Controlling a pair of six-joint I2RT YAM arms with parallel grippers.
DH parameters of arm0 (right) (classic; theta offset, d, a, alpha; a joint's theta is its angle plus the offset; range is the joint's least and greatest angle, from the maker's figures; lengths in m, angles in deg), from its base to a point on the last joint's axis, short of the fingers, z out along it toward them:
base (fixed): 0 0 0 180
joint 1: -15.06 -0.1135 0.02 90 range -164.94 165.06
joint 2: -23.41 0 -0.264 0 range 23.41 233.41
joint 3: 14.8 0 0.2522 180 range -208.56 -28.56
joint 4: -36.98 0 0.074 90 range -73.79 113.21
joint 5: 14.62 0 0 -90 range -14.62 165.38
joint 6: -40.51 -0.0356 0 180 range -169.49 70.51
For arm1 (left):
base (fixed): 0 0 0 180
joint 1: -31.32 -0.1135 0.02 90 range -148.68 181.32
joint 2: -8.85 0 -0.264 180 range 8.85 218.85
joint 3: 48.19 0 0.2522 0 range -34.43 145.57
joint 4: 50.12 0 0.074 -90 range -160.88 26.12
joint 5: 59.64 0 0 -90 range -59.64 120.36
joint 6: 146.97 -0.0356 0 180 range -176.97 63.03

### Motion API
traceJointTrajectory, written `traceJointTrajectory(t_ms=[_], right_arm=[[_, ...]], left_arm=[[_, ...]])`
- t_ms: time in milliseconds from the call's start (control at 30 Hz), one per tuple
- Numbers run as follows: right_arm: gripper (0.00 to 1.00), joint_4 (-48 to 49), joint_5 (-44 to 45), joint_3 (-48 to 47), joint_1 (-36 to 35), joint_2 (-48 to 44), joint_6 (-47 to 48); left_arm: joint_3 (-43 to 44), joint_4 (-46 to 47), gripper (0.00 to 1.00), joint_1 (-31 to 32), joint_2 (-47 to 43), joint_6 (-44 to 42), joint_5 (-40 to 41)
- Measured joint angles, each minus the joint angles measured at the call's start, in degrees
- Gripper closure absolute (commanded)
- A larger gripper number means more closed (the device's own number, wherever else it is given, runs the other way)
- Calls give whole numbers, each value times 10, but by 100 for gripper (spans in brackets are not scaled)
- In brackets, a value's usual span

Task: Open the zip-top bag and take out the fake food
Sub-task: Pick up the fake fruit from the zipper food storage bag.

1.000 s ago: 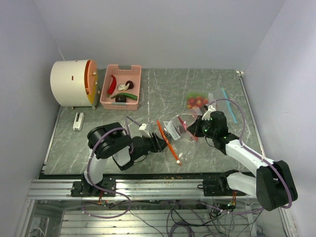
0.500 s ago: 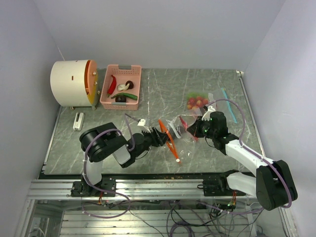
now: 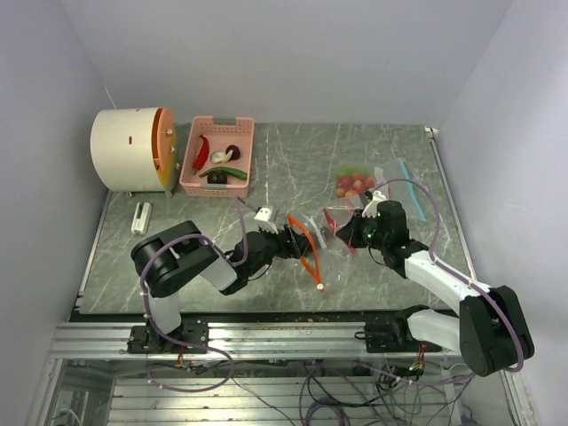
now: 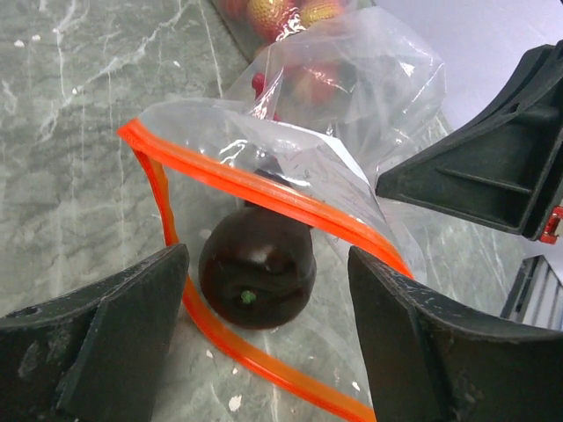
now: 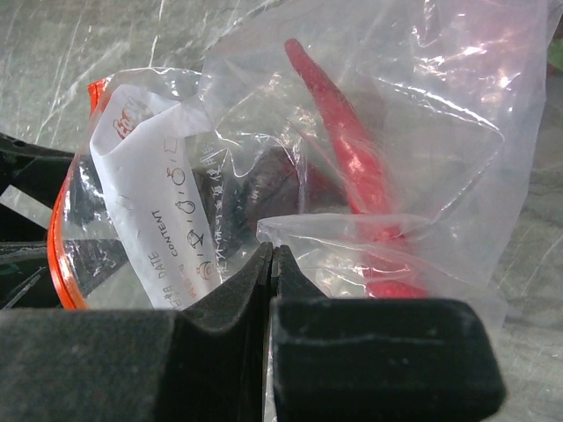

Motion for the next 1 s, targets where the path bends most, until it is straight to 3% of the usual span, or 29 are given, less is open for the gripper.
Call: traceJointTrajectory(t_ms=[133, 300, 667, 900, 1000], right_arm=[[100, 0, 0, 0, 0, 2, 1], [100, 1, 0, 0, 0, 2, 4], [100, 1, 0, 0, 0, 6, 6], [100, 1, 1, 0, 0, 6, 9], [100, 1, 1, 0, 0, 6, 9]], left_arm=[[29, -43, 13, 1, -2, -45, 1], [61, -81, 24, 2, -2, -85, -6], [108, -118, 18, 2, 36, -138, -48], [108, -126, 29, 2, 61, -161, -52], [109, -126, 43, 3, 61, -169, -52]])
